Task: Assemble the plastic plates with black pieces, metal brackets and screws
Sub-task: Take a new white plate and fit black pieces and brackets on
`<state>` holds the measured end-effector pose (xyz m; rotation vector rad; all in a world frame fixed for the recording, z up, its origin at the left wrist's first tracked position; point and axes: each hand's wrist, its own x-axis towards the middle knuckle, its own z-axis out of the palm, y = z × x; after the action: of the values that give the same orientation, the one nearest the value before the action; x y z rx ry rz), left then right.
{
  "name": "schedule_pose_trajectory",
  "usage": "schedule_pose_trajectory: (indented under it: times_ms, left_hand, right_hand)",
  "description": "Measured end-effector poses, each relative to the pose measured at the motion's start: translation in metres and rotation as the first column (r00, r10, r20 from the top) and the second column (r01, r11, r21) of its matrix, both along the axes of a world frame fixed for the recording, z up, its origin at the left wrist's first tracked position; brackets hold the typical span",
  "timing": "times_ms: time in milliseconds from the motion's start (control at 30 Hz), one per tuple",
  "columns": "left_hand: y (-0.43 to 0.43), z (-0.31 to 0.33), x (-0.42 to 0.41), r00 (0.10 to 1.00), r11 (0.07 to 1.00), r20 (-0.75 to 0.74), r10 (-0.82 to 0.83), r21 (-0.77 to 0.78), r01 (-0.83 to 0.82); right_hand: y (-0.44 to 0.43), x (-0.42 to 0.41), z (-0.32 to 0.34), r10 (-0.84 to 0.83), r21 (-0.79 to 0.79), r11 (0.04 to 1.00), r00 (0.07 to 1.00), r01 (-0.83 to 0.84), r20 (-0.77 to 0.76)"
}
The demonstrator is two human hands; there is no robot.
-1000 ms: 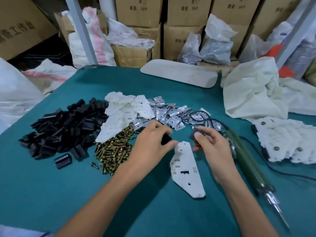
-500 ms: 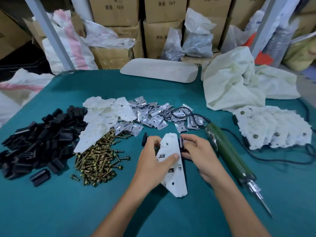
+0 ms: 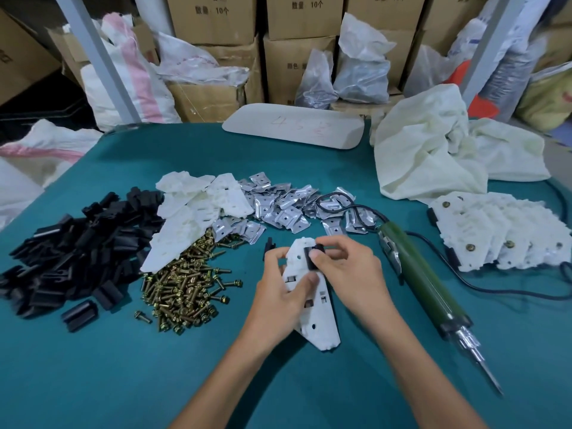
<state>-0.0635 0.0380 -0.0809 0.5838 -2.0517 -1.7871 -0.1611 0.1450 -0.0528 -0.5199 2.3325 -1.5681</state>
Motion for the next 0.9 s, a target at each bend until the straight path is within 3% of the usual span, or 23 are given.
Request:
schedule_pose_trajectory:
  times_ms: [100, 167, 200, 267, 333, 367, 433, 500, 567, 600, 700, 800, 900]
  left_hand:
    - [0.002, -0.003, -0.001, 1.0, 1.0, 0.009, -0.013, -0.004, 0.014]
    - [0.002, -0.004, -0.002, 1.0, 0.999, 0.015, -0.018, -0.033, 0.019]
    - [0.003, -0.002, -0.003, 1.0, 0.999, 0.014, -0.022, -0.043, 0.023]
    - [0.002, -0.002, -0.002, 0.999, 0.999, -0.007, -0.035, -0.038, 0.035]
    - [0.0, -0.004, -0.002, 0.999, 0.999, -0.009, -0.042, -0.024, 0.042]
    - [0.0, -0.005, -0.002, 0.999, 0.999, -0.002, -0.037, -0.016, 0.037]
    - [-0.001, -0.007, -0.002, 1.0, 1.0, 0.002, -0.018, 0.002, 0.018]
    - [-0.002, -0.008, -0.002, 1.0, 1.0, -0.003, 0.007, 0.022, -0.007]
    - [-0.005, -0.008, -0.003, 0.998, 0.996, -0.046, 0.043, 0.085, -0.039]
    - [-0.006, -0.007, -0.004, 0.995, 0.989, -0.074, 0.063, 0.139, -0.052]
    - [-0.01, -0.007, -0.007, 0.985, 0.961, -0.112, 0.127, 0.261, -0.094]
    - [-0.01, -0.007, -0.008, 0.978, 0.925, -0.119, 0.17, 0.362, -0.117]
    - [-0.011, -0.006, -0.007, 0.973, 0.89, -0.117, 0.2, 0.436, -0.13]
  right_hand:
    - [-0.019, -0.011, 0.022, 0.13, 0.229, 0.971, 0.954, -0.068, -0.271]
    - [-0.05, -0.018, 0.041, 0.321, 0.418, 0.895, 0.878, -0.158, -0.355]
    - [-0.068, -0.021, 0.048, 0.436, 0.55, 0.809, 0.841, -0.208, -0.322]
    - [-0.105, -0.022, 0.052, 0.633, 0.814, 0.526, 0.753, -0.247, -0.181]
    - [-0.129, -0.023, 0.052, 0.712, 0.916, 0.305, 0.701, -0.26, -0.038]
    - [-0.135, -0.026, 0.05, 0.722, 0.917, 0.265, 0.692, -0.298, 0.016]
    - [-0.135, -0.033, 0.051, 0.695, 0.852, 0.337, 0.716, -0.399, 0.061]
    - [-0.121, -0.044, 0.058, 0.614, 0.674, 0.589, 0.789, -0.446, -0.013]
    - [-0.095, -0.051, 0.066, 0.486, 0.334, 0.833, 0.872, -0.441, -0.062]
    - [-0.078, -0.053, 0.068, 0.415, 0.141, 0.903, 0.909, -0.405, -0.046]
    - [-0.02, -0.044, 0.064, 0.265, -0.249, 0.942, 0.953, -0.223, 0.148]
    - [0.027, -0.021, 0.041, 0.235, -0.302, 0.946, 0.892, -0.119, 0.386]
    - [0.048, 0.001, 0.015, 0.107, -0.26, 0.965, 0.883, 0.018, 0.458]
